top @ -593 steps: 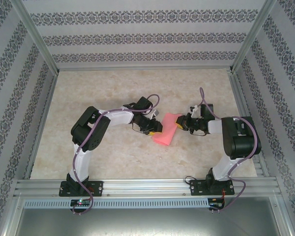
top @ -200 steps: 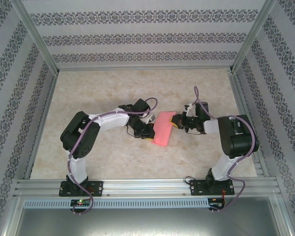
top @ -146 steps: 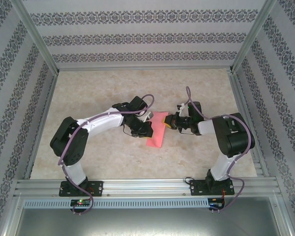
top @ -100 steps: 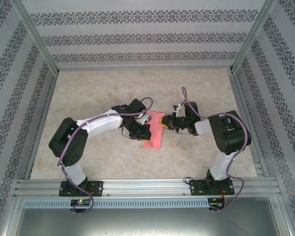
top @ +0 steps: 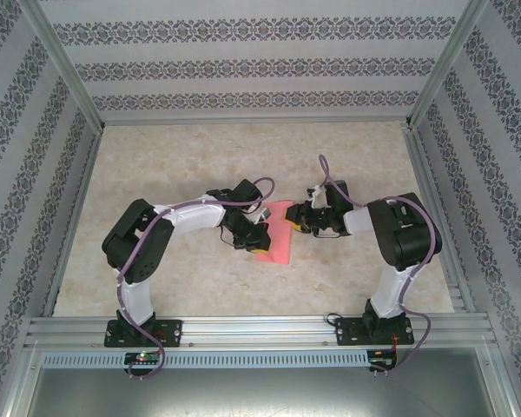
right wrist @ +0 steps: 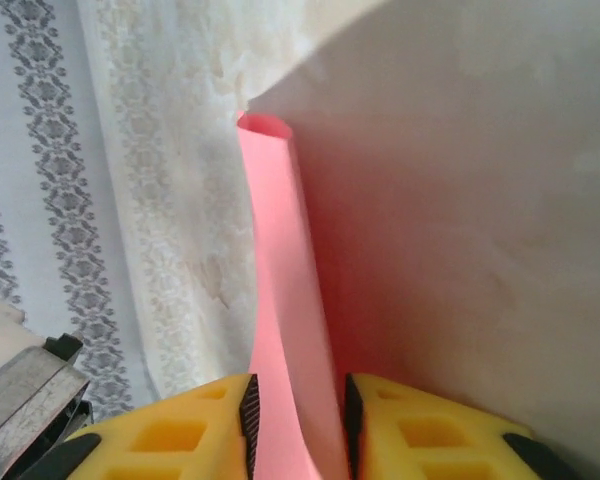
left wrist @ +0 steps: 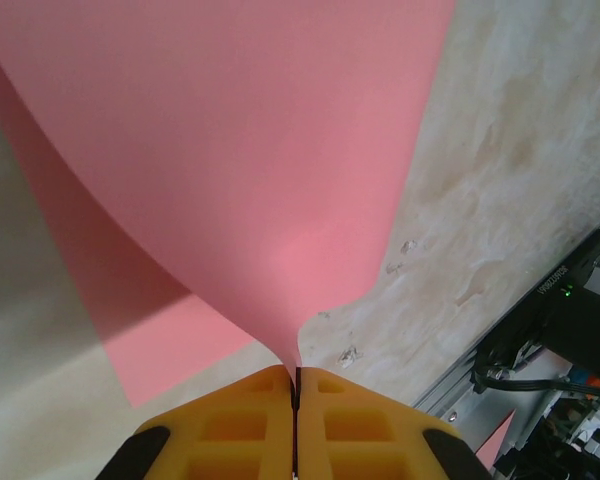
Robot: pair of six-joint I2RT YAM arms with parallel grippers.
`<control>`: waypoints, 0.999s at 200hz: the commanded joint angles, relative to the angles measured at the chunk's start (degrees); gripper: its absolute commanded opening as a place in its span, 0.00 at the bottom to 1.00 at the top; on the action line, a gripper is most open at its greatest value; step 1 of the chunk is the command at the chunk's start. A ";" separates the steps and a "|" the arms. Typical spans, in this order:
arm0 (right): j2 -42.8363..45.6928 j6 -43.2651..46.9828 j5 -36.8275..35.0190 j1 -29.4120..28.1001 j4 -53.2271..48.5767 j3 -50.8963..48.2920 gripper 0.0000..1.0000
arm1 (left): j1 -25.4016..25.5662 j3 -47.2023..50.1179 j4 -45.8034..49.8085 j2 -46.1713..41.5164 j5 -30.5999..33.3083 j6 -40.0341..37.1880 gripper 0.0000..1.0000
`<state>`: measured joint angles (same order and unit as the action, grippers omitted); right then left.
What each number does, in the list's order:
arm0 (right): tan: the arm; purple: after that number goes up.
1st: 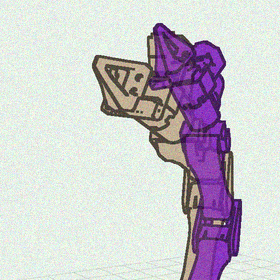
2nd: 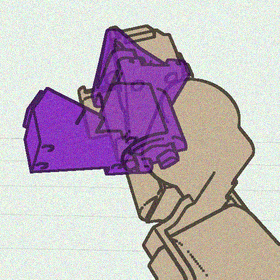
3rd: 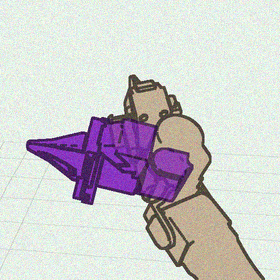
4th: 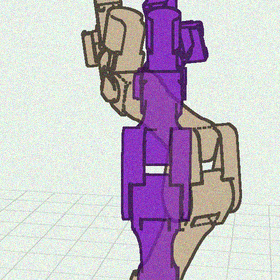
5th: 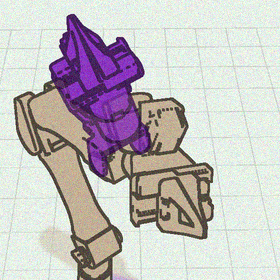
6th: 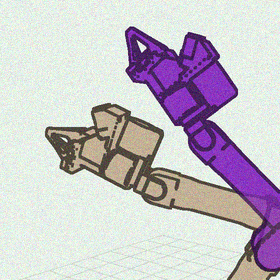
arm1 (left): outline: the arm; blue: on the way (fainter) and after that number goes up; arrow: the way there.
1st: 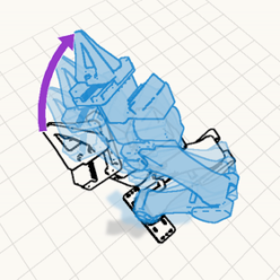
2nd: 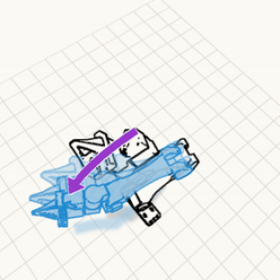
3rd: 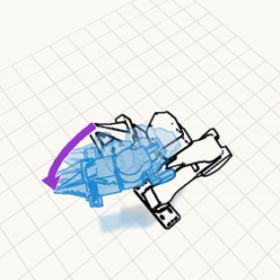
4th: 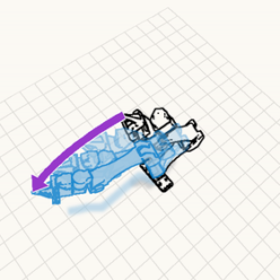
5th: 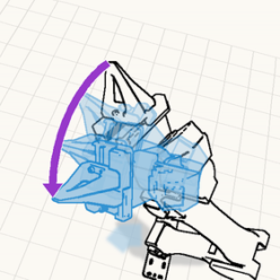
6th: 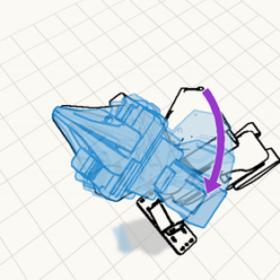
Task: Fold a paper plane with a square sheet of paper (pick it up from the middle)
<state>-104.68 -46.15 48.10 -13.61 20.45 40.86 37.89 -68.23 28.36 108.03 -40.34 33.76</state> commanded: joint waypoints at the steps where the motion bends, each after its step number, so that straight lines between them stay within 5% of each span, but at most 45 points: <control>1: 3.55 7.63 -4.62 0.79 -10.64 2.19 0.36 | 0.69 -1.86 -2.26 1.37 -1.16 1.00 0.09; 106: 19.80 21.37 -22.54 3.33 -39.06 7.04 0.47 | 0.69 -3.24 -2.93 3.28 -1.66 1.48 0.09; 146: 23.21 18.60 -21.65 2.21 -38.31 5.12 0.39 | 0.87 -4.08 -3.15 4.32 -2.23 1.46 0.09; 200: 15.79 17.83 -20.22 1.05 -34.87 4.56 0.26 | 1.31 -6.26 -1.87 5.53 -2.34 0.87 0.09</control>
<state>-86.02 -28.51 27.88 -11.90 -15.53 46.33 38.17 -72.60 26.33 113.10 -41.98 34.79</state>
